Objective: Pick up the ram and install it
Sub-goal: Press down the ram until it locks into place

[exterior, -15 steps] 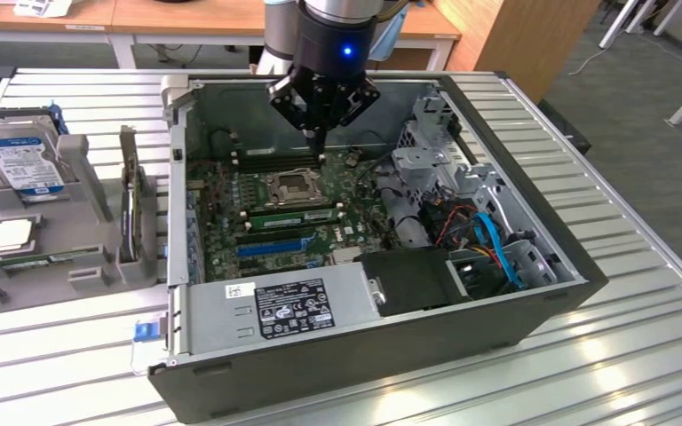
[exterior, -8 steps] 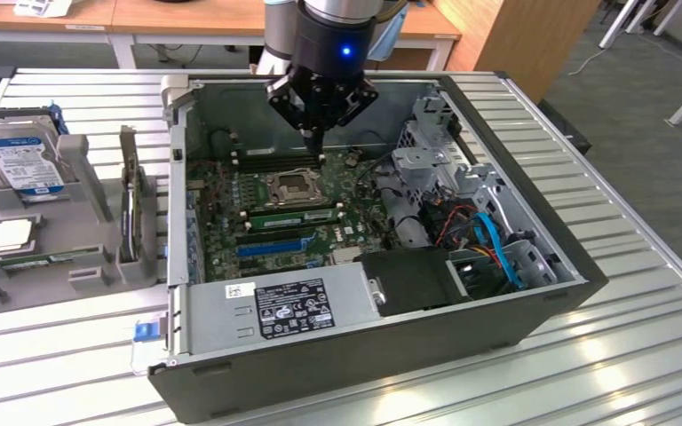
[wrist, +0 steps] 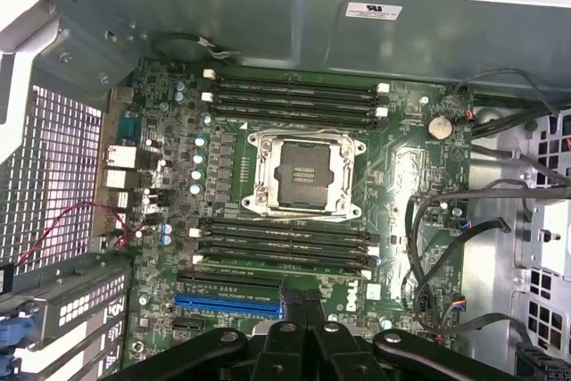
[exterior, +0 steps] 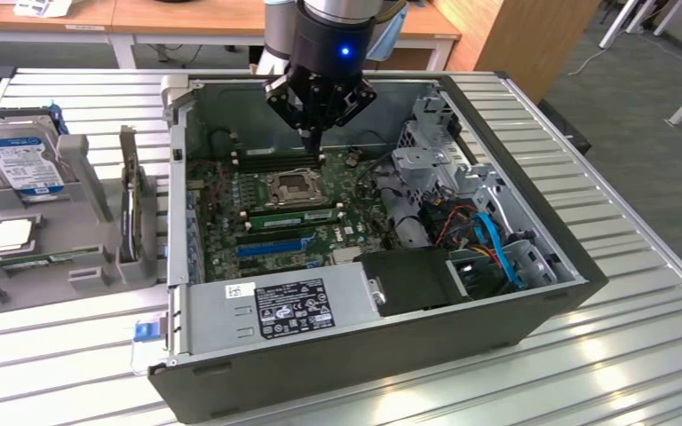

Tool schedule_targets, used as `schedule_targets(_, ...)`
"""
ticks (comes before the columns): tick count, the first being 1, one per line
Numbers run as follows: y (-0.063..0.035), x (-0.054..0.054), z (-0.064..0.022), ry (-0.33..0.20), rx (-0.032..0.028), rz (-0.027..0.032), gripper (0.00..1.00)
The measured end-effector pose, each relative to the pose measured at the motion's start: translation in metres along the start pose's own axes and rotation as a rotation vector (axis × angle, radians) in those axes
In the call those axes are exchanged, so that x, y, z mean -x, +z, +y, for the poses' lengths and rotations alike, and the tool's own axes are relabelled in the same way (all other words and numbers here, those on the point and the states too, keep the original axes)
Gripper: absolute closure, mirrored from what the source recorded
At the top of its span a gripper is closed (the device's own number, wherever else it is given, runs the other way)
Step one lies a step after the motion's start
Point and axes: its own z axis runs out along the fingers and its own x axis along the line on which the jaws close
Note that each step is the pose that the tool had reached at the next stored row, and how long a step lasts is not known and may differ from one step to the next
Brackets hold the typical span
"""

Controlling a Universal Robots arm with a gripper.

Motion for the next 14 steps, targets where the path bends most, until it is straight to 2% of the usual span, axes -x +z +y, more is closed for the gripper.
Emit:
schedule_targets(3,0.0000,0.0000,0.0000,0.000,-0.0003,0.0000,0.90)
schedule_targets(14,0.0001,0.0000,0.0001,0.000,-0.0111,0.0013,0.90)
